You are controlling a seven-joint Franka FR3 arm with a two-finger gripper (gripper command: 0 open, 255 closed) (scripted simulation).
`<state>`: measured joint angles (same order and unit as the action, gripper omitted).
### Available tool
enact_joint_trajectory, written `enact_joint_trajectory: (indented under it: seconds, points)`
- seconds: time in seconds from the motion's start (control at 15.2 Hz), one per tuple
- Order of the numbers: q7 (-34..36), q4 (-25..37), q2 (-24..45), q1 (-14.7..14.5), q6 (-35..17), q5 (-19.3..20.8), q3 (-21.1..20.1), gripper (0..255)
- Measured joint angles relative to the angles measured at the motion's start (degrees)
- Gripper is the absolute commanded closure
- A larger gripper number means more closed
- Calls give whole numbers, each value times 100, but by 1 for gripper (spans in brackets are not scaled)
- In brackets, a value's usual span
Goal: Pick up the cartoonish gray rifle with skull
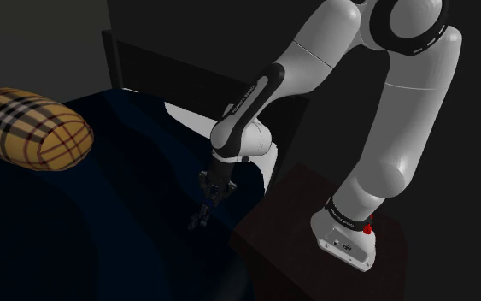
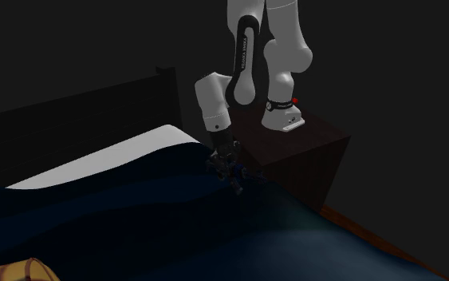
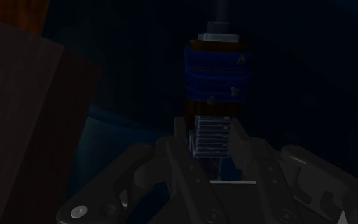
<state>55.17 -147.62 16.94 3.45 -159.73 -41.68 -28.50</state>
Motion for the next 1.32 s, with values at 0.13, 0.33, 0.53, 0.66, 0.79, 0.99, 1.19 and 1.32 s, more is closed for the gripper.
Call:
enact_joint_trajectory:
  seconds: [0.13, 0.33, 0.53, 0.66, 0.79, 0.99, 1.19, 1.32]
  points:
    - [0, 2, 1, -1, -1, 1, 0, 255]
    - [10, -17, -54, 9, 44, 6, 2, 255]
    - [117, -78, -337, 19, 265, 38, -2, 255]
    - [201, -105, -540, 28, 435, 75, 1, 255]
    - [301, -124, -753, 31, 621, 117, 2, 255]
    - [398, -156, -1027, 48, 859, 152, 3, 255]
    - [517, -177, -1356, 67, 1157, 197, 9, 255]
    - [583, -171, -1487, 69, 1287, 224, 9, 255]
